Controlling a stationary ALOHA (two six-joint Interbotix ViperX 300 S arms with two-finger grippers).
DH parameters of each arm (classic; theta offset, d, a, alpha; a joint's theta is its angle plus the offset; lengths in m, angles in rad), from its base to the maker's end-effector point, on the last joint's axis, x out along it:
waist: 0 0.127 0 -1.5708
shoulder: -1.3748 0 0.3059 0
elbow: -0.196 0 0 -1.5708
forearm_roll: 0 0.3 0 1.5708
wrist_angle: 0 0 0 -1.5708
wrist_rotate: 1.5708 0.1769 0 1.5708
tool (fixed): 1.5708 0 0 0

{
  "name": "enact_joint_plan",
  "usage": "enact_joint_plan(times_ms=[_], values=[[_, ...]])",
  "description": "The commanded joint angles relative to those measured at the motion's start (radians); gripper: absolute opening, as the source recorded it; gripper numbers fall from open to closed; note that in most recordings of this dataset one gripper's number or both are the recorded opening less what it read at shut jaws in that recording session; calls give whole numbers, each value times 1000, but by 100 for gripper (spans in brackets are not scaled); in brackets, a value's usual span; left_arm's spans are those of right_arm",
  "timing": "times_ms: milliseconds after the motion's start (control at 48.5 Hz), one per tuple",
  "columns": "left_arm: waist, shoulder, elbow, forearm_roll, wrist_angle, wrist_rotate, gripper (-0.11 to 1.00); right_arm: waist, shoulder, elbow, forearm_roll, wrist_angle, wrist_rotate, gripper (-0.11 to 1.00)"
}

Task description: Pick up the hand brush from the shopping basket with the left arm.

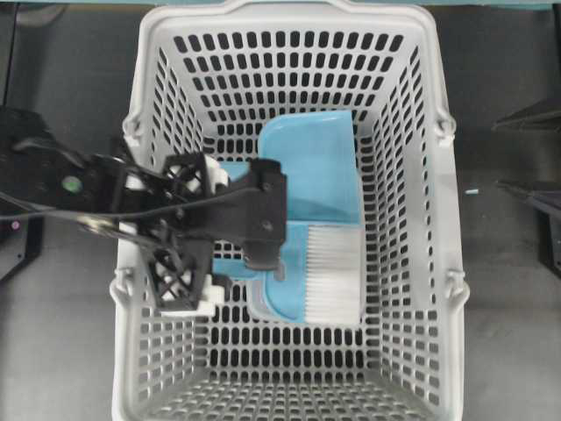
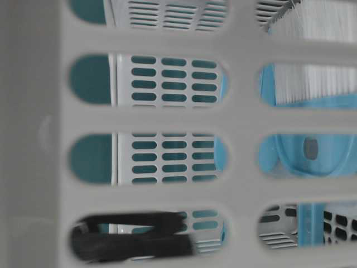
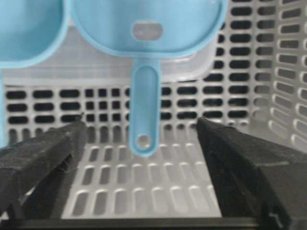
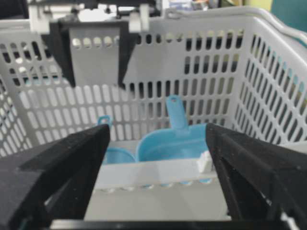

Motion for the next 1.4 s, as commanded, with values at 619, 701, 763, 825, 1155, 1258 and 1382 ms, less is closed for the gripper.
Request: enact_joint_plan(times_ms=[619,701,763,825,1155,1258,1382], values=[[-17,202,101,3,-123,-14,90,0,5,18,6,-17,2,77],[-14,213,109,3,-158,-6,90,0,5,21,6,-20,2,77],[-14,216,110,3,-181,-3,90,2,5,23,8,-20,2,77],[-14,221,110,3,-196,-2,90,2,5,23,6,-21,3,77],[-17,232,120,3,-196,0,90,0,5,25,8,-21,3,77],[-17,229,127,3,-196,0,90,2,5,25,8,-21,3,77],[-17,229,132,3,-196,0,90,0,5,26,8,-21,3,77]])
